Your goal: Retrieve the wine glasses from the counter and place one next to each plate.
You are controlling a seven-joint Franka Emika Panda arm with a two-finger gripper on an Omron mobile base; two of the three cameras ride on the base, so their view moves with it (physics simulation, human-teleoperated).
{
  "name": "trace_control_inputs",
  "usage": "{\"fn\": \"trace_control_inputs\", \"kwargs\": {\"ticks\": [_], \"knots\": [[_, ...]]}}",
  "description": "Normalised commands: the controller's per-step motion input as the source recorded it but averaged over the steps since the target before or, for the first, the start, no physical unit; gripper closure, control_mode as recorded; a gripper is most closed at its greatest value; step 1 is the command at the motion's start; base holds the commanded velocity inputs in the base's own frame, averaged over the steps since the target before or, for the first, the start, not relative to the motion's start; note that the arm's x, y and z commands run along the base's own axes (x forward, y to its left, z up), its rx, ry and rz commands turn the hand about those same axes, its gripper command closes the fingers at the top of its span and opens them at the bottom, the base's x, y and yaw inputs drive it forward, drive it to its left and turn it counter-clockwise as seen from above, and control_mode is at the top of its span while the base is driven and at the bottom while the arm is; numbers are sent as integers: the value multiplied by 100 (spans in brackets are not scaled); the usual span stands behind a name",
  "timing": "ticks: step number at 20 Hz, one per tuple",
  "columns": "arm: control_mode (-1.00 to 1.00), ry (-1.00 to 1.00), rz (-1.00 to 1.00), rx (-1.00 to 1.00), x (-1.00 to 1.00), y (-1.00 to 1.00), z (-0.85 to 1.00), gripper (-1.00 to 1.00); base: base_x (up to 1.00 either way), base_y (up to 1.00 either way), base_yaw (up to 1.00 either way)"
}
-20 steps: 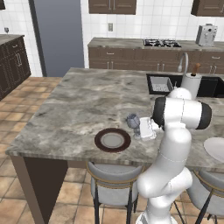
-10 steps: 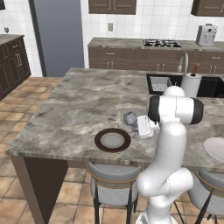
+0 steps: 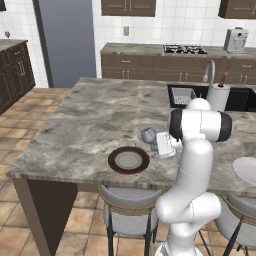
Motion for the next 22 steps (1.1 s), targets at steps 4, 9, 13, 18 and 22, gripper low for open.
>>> {"fn": "trace_control_inputs", "kwargs": {"ticks": [4,9,13,18,22], "knots": [[-100,-13,3,-4,-28,-12,-54,-100,0,0,0],[-100,-15,4,0,-43,-45,-52,-100,0,0,0],[-100,-4,1,1,-22,-60,-28,-100,0,0,0],[-100,0,0,2,0,-39,-1,-100,0,0,0],[-100,0,-3,2,0,-28,8,-100,0,0,0]]}}
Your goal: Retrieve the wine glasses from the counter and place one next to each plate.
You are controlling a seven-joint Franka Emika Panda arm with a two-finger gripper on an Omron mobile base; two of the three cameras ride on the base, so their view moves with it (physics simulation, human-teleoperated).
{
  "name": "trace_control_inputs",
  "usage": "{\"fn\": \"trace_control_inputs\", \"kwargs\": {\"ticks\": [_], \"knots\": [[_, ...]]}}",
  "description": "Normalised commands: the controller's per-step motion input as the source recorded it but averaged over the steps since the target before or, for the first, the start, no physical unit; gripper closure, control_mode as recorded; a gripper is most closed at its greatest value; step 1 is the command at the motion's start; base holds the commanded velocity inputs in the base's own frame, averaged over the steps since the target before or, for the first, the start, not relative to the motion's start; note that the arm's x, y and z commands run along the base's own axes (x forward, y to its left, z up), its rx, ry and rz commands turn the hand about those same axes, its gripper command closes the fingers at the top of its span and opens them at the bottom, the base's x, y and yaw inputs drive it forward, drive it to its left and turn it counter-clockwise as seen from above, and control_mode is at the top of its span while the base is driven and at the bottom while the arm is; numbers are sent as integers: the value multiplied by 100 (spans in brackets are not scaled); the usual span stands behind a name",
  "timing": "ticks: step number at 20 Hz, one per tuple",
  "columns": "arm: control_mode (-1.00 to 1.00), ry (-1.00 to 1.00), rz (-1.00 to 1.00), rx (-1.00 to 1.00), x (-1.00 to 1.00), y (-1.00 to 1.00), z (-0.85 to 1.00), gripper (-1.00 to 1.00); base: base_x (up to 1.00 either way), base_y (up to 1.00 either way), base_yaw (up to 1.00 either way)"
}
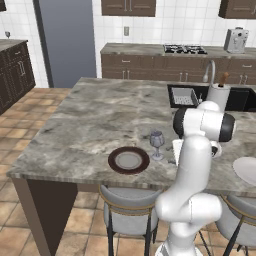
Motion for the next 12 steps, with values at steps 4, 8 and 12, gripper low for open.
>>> {"fn": "trace_control_inputs", "kwargs": {"ticks": [4,8,12], "knots": [[-100,1,-3,2,-14,-3,74,-100,0,0,0],[-100,8,-10,0,-34,-3,93,-100,0,0,0],[-100,11,-12,0,-48,0,99,-100,0,0,0]]}}
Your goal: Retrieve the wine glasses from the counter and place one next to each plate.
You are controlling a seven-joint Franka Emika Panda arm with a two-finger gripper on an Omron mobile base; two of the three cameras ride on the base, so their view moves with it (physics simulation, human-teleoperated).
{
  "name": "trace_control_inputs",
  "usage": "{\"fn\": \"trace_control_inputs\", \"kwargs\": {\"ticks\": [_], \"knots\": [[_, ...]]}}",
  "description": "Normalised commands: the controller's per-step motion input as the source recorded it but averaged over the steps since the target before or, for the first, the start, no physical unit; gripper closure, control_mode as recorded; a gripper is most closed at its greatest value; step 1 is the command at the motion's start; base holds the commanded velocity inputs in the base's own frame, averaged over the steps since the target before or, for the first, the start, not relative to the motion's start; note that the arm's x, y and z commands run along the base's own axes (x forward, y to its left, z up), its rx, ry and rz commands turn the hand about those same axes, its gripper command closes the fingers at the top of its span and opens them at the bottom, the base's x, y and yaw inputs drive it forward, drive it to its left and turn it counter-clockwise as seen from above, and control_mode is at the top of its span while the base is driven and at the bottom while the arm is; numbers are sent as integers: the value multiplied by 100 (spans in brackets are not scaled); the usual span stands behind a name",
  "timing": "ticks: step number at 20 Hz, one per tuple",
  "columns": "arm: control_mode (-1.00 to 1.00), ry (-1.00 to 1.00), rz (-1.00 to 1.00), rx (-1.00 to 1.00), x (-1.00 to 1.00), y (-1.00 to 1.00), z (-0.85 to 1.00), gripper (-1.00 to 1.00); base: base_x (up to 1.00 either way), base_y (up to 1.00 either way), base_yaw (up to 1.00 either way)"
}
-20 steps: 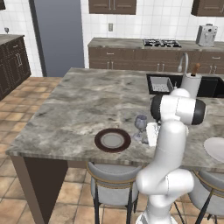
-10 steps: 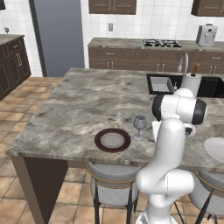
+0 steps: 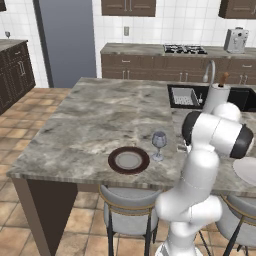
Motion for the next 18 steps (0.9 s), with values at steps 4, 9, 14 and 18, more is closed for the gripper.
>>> {"fn": "trace_control_inputs", "kwargs": {"ticks": [4,9,14,18], "knots": [[-100,11,-13,-3,-55,6,100,-100,0,0,0],[-100,5,-17,-13,-60,34,99,-100,0,0,0],[-100,18,-28,-15,-40,35,100,-100,0,0,0],[-100,30,-32,-12,-38,33,100,-100,0,0,0]]}}
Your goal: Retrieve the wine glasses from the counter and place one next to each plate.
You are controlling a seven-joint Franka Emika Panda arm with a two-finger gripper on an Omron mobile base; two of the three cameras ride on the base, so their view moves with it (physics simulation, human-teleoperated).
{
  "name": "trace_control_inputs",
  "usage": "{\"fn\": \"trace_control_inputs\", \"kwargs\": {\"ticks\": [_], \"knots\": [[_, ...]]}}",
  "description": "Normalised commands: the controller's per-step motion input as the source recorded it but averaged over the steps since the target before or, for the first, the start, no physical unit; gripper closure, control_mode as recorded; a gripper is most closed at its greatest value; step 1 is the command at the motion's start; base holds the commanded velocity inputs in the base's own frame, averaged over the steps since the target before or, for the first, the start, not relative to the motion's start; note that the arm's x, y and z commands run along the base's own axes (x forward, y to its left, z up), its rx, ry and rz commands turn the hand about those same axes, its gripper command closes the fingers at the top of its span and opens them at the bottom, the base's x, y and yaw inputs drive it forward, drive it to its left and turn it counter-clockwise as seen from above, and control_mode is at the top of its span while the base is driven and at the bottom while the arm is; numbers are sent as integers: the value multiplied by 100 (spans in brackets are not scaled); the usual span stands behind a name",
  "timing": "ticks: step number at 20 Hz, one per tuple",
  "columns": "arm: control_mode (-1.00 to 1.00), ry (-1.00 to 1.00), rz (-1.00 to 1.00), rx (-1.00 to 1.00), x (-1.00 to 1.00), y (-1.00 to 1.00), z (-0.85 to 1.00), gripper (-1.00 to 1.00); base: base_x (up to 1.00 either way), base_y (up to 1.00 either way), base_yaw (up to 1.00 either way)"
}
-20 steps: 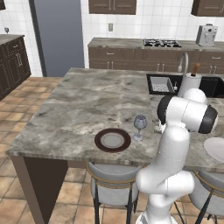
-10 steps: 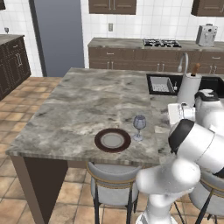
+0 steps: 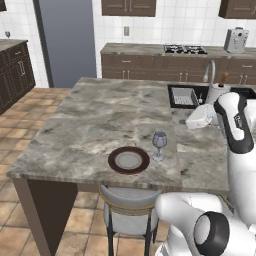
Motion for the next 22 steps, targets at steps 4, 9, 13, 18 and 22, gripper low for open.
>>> {"fn": "trace_control_inputs", "kwargs": {"ticks": [4,9,13,18,22], "knots": [[-100,43,-33,-6,-41,1,94,-100,0,0,0],[-100,37,-26,-16,-57,24,23,-100,0,0,0],[-100,7,-18,-19,-44,45,0,-100,0,0,0],[-100,-22,-10,-10,-78,14,0,-100,0,0,0],[-100,-38,-19,-9,-100,1,0,-100,0,0,0]]}}
